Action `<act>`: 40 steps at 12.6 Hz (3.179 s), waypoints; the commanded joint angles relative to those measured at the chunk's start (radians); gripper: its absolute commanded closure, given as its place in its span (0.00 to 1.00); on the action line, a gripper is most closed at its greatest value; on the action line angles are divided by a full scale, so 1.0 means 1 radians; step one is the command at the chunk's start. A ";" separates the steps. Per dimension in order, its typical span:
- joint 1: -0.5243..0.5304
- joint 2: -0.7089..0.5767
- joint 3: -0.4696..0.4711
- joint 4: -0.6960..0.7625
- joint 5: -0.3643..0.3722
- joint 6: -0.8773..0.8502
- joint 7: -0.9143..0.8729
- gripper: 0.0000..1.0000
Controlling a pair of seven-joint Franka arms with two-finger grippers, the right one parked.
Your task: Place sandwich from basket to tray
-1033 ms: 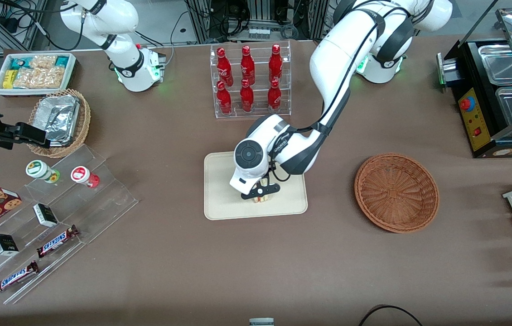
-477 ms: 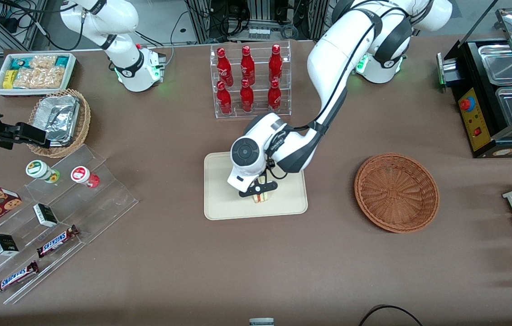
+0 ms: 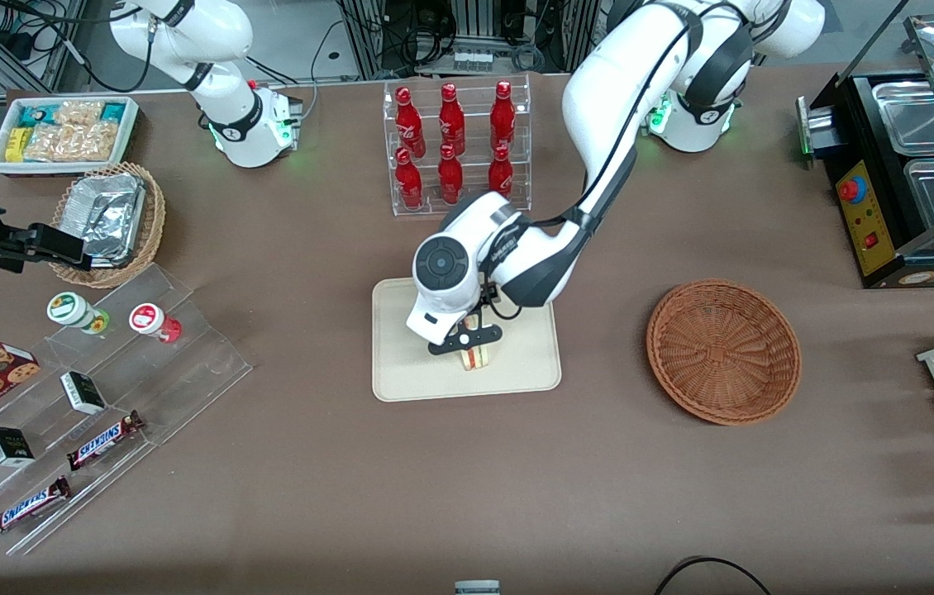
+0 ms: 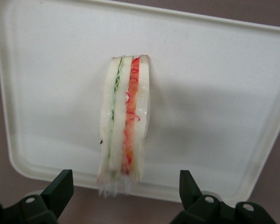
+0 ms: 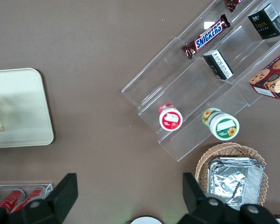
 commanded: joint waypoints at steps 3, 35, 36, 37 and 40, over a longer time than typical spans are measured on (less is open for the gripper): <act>-0.005 -0.139 0.014 -0.014 0.009 -0.128 -0.005 0.00; 0.739 -0.940 0.025 -0.684 0.041 -0.326 1.014 0.00; 0.764 -0.943 0.002 -0.674 0.041 -0.341 1.014 0.00; 0.774 -0.943 -0.004 -0.660 0.041 -0.364 1.014 0.00; 0.795 -0.941 0.002 -0.591 0.061 -0.439 1.071 0.00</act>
